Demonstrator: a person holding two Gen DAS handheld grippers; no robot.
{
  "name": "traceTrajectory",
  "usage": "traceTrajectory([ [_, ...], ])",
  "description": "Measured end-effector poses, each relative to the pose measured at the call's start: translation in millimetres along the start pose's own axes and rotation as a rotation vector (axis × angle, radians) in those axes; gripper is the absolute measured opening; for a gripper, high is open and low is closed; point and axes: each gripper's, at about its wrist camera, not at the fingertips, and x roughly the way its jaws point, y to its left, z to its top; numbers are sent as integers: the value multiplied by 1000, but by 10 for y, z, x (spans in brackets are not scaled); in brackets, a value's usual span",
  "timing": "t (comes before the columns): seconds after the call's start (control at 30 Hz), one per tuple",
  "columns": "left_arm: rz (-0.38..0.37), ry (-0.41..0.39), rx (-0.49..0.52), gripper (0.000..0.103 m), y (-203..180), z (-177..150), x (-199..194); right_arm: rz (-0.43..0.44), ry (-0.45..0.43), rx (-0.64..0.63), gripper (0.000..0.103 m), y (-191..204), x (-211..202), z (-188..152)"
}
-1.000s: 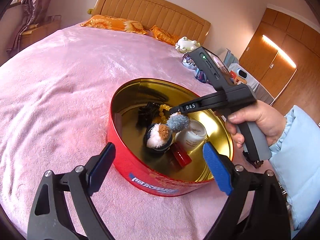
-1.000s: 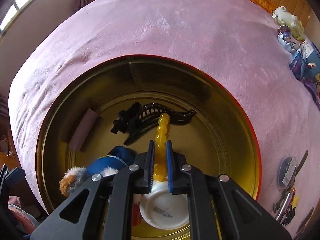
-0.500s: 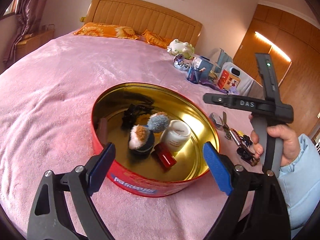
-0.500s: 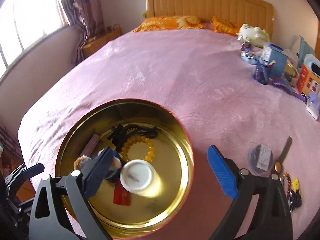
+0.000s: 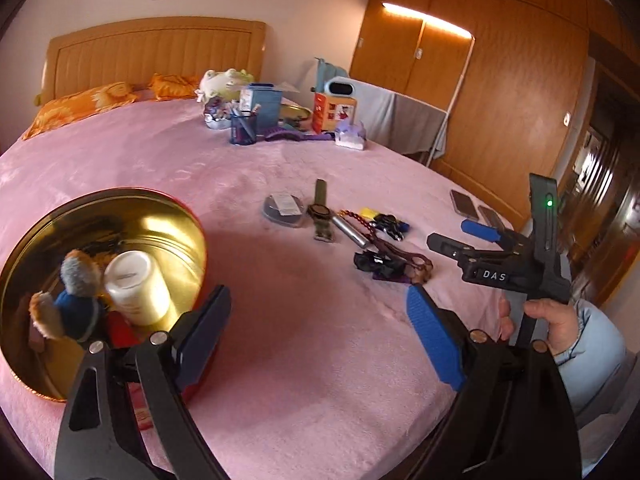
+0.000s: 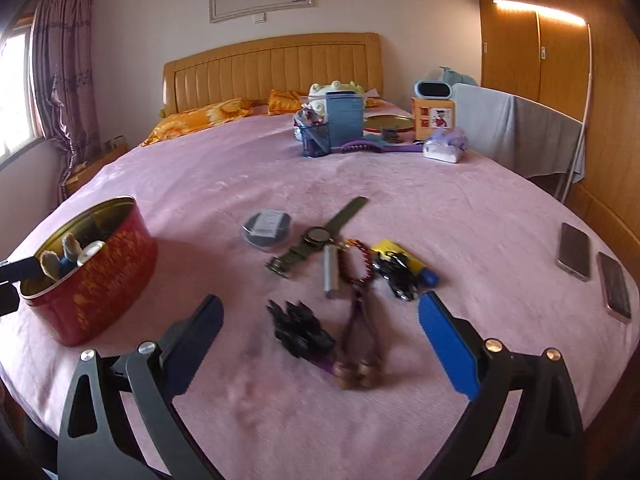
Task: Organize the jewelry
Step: 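Grasp the black fabric hair clip with the left tool while the right tool grasps the brown pliers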
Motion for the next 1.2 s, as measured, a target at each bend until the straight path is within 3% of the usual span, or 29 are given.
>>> traceTrajectory([
  [0.27,-20,171,-34,87,-317,-23,876,29,-14,-10,99,-289,-2,-316],
  [0.5,-52,239,4,87,-610,115,1559,39,-59,22,99,-567,-177,-400],
  [0.67,-20,286,11,87,-716,152,1972,32,-75,57,99,-789,-260,-441],
  [0.87,24,304,9,86,-690,195,2205,22,-85,103,99,-973,-284,-461],
  [0.97,1,322,-4,40,-656,195,2230,30,-84,121,99,-1010,-281,-468],
  [1.13,7,304,1,40,-630,183,2098,51,-68,113,99,-916,-218,-449],
  [1.2,12,258,-34,40,-566,205,1888,67,-62,100,99,-829,-174,-418],
])
